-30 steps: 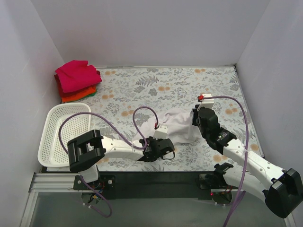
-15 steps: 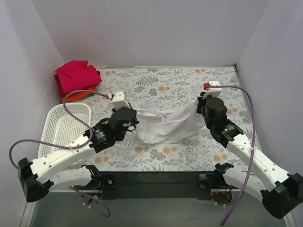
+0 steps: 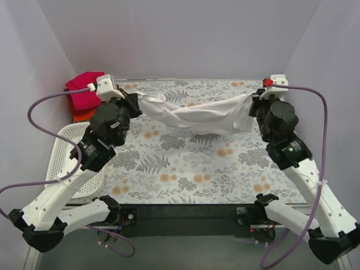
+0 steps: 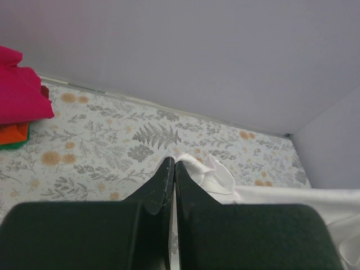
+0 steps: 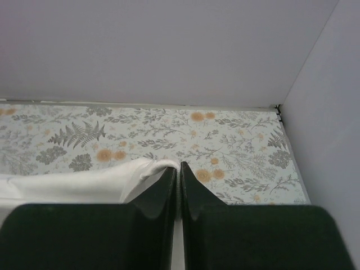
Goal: Fold and stack the t-shirts
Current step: Flatten the tshirt out
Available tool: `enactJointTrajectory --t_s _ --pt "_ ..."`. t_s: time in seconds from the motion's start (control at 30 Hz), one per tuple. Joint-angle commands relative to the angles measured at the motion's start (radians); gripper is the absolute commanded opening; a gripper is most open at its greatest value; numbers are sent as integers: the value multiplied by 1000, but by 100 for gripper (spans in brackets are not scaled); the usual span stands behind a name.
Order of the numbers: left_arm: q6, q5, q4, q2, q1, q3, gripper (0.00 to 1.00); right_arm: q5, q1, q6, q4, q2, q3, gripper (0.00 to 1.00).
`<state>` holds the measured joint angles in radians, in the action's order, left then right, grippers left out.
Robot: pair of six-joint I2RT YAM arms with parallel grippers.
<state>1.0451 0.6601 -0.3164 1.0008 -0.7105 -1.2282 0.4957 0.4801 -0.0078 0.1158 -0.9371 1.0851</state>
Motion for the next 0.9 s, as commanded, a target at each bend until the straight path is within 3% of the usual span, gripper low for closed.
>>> enactJointTrajectory --t_s 0.0,0.17,0.37,0.5,0.6,0.73,0.87 --pt "-36 -45 -1 -85 5 -63 0 -29 -3 -17 71 129 65 1" --pt "-19 -42 -6 -65 5 -17 0 -83 -3 31 133 193 12 1" --pt "-5 -2 -4 33 31 24 0 72 -6 106 130 140 -148 1" --pt "42 -106 7 88 86 82 0 139 -32 163 119 66 -217 1" --pt "85 -210 34 133 102 145 0 95 -35 205 120 38 -225 35" --pt "121 -281 85 193 102 200 0 -156 -14 248 21 61 -289 67" --pt "135 -294 120 223 108 239 0 -333 90 292 -212 66 -413 71"
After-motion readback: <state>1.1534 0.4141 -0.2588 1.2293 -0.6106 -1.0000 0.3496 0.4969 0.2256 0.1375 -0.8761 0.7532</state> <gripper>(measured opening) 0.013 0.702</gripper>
